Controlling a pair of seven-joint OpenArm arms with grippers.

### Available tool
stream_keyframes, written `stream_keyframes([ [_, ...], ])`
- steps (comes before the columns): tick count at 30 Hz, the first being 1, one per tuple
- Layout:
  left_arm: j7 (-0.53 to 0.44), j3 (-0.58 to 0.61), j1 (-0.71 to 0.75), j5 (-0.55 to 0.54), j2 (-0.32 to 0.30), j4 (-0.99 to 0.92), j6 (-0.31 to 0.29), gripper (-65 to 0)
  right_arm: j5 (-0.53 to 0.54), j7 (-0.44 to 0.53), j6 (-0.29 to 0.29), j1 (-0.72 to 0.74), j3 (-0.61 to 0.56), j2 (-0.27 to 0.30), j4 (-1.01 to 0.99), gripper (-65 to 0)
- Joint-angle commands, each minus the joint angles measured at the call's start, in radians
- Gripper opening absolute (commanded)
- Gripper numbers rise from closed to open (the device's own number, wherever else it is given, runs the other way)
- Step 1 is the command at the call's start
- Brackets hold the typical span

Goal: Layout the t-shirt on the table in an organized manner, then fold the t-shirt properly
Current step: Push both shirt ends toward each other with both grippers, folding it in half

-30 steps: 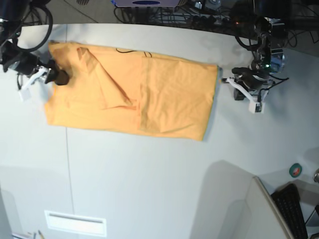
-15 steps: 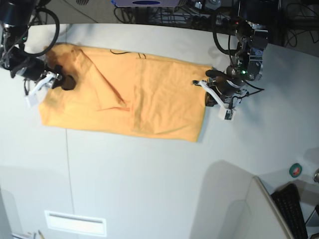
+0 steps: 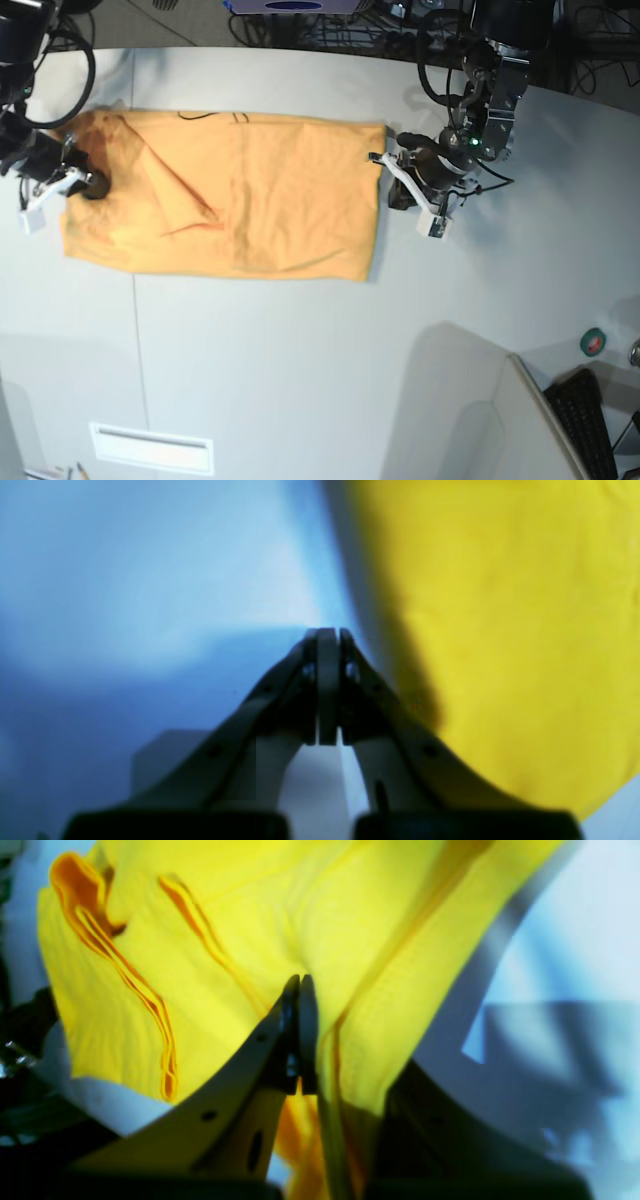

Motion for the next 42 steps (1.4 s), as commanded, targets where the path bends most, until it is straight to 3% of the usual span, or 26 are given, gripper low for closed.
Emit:
stream_keyframes([
  [1, 0.017, 0.001, -0.022, 0.006, 0.014, -0.002, 0.001, -65.0, 0.032, 0.01, 0.001, 0.017, -0.021, 0.021, 0.06, -65.0],
  [6, 0.018, 0.02, -0.085, 0.007, 0.072, -0.055, 0.001, -65.0, 0.031, 0.007, -0.179, 0.004, -0.167, 0.043, 0.229, -65.0],
  [12, 0.018, 0.173, -0.146, 0.006, 0.084, -0.111, 0.009, -65.0, 0.031, 0.007, -0.37, 0.005, -0.319, 0.043, 0.377, -65.0],
  [15, 0.018, 0.193, -0.159, 0.006, 0.097, -0.117, 0.062, -65.0, 0.031, 0.007, -0.429, 0.011, -0.409, 0.044, 0.437, -65.0],
  [21, 0.018, 0.191, -0.162, 0.006, 0.1, -0.117, 0.069, -65.0, 0.031, 0.007, -0.544, 0.062, -0.581, 0.041, 0.46, -65.0],
  [26, 0.018, 0.193, -0.174, 0.006, 0.1, -0.117, 0.069, -65.0, 0.028, 0.007, -0.6, 0.099, -0.733, 0.043, 0.462, -65.0],
  [32, 0.018, 0.188, -0.18, 0.006, 0.093, -0.118, 0.069, -65.0, -0.132, 0.008, -0.702, 0.111, -0.891, 0.026, 0.551, -65.0],
  [42, 0.018, 0.193, -0.182, 0.006, 0.093, -0.118, 0.069, -65.0, -0.327, -0.064, -0.708, 0.119, -0.986, -0.097, 0.569, -65.0],
])
